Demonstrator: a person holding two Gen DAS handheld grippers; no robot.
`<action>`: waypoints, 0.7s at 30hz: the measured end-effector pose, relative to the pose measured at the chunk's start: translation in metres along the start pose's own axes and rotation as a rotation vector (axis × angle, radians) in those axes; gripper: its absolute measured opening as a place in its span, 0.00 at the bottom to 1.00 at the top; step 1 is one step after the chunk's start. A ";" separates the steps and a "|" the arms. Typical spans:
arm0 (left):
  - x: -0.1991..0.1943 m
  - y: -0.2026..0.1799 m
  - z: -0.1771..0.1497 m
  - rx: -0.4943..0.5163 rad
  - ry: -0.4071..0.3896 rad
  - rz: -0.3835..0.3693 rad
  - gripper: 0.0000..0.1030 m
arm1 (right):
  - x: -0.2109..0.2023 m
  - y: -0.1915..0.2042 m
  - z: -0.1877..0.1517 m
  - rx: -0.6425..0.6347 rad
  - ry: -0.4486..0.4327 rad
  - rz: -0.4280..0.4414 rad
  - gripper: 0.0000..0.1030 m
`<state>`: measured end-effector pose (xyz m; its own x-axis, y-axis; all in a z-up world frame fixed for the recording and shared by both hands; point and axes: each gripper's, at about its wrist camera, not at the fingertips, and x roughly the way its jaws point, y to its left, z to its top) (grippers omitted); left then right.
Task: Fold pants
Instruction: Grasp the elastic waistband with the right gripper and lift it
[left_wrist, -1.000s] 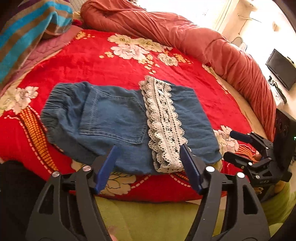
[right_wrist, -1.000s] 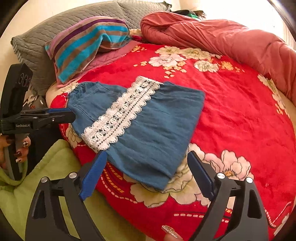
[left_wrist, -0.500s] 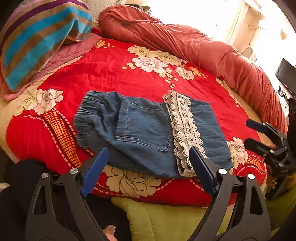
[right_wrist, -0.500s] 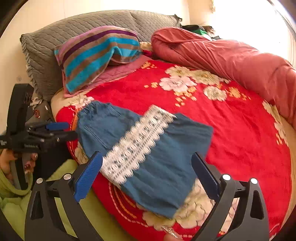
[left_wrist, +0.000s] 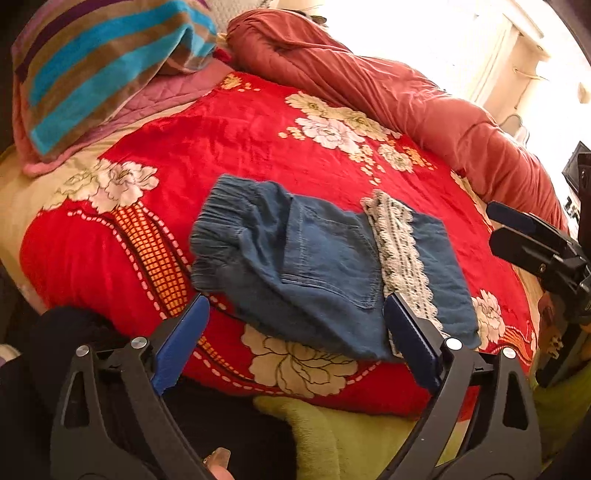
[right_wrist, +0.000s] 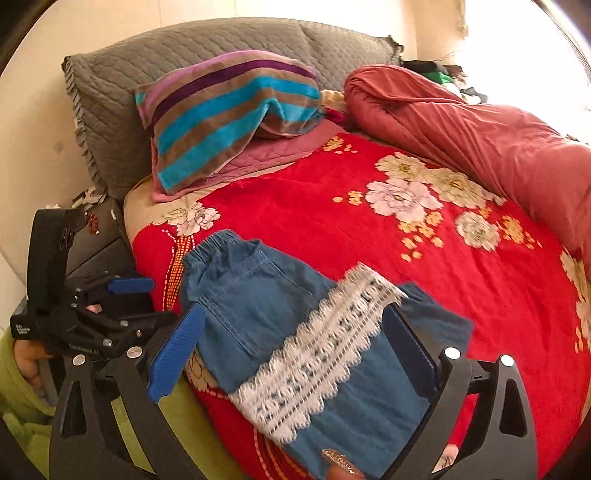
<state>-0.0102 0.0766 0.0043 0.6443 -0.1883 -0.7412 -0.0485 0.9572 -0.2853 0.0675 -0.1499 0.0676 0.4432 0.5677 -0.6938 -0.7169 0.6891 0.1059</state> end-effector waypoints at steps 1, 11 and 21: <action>0.002 0.004 0.000 -0.009 0.002 0.000 0.86 | 0.004 0.000 0.003 -0.004 0.006 0.009 0.93; 0.016 0.044 -0.001 -0.136 0.003 0.006 0.86 | 0.067 0.023 0.043 -0.098 0.102 0.090 0.93; 0.039 0.060 -0.005 -0.206 0.059 -0.094 0.52 | 0.150 0.046 0.072 -0.179 0.261 0.206 0.93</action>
<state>0.0084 0.1259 -0.0446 0.6079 -0.2927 -0.7381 -0.1487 0.8711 -0.4680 0.1397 -0.0004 0.0197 0.1438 0.5363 -0.8317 -0.8698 0.4694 0.1522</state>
